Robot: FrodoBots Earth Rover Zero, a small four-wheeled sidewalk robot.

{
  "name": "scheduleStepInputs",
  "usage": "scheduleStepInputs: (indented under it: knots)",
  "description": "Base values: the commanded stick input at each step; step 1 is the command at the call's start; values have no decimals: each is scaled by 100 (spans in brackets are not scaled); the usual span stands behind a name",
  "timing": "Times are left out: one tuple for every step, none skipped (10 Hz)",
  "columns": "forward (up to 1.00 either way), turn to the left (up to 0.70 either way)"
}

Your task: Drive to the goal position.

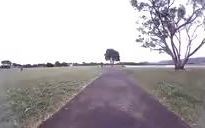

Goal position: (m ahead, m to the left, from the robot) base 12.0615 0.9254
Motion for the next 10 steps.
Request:
scheduleStepInputs:
  knots:
    - [50, -25]
    - [50, -25]
    - [50, -25]
    - [50, -17]
    - [50, -6]
    - [50, 0]
    - [50, 0]
    - [50, 0]
    - [50, 0]
    - [50, 0]
